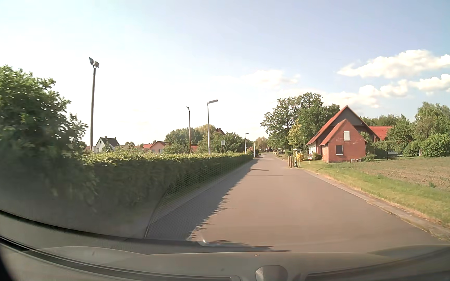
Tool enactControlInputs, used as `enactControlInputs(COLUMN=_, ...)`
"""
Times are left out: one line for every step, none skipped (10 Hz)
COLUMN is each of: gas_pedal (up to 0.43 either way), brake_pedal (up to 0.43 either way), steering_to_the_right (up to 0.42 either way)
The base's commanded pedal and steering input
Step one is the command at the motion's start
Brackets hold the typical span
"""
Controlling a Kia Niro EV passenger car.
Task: Follow the waypoints while adhering to traffic rules and regulations
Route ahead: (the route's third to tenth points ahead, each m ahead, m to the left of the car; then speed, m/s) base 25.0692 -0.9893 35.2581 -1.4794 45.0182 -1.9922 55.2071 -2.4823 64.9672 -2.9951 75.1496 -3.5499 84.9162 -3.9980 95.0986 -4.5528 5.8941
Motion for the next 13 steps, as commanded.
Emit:
enactControlInputs(gas_pedal=0.177, brake_pedal=0.006, steering_to_the_right=0.030)
enactControlInputs(gas_pedal=0.177, brake_pedal=0.006, steering_to_the_right=0.030)
enactControlInputs(gas_pedal=0.177, brake_pedal=0.006, steering_to_the_right=0.030)
enactControlInputs(gas_pedal=0.177, brake_pedal=0.006, steering_to_the_right=0.028)
enactControlInputs(gas_pedal=0.177, brake_pedal=0.006, steering_to_the_right=0.026)
enactControlInputs(gas_pedal=0.177, brake_pedal=0.006, steering_to_the_right=0.024)
enactControlInputs(gas_pedal=0.177, brake_pedal=0.006, steering_to_the_right=0.023)
enactControlInputs(gas_pedal=0.177, brake_pedal=0.006, steering_to_the_right=0.021)
enactControlInputs(gas_pedal=0.177, brake_pedal=0.006, steering_to_the_right=0.018)
enactControlInputs(gas_pedal=0.177, brake_pedal=0.006, steering_to_the_right=0.016)
enactControlInputs(gas_pedal=0.177, brake_pedal=0.006, steering_to_the_right=0.016)
enactControlInputs(gas_pedal=0.177, brake_pedal=0.006, steering_to_the_right=0.013)
enactControlInputs(gas_pedal=0.169, brake_pedal=0.006, steering_to_the_right=0.014)
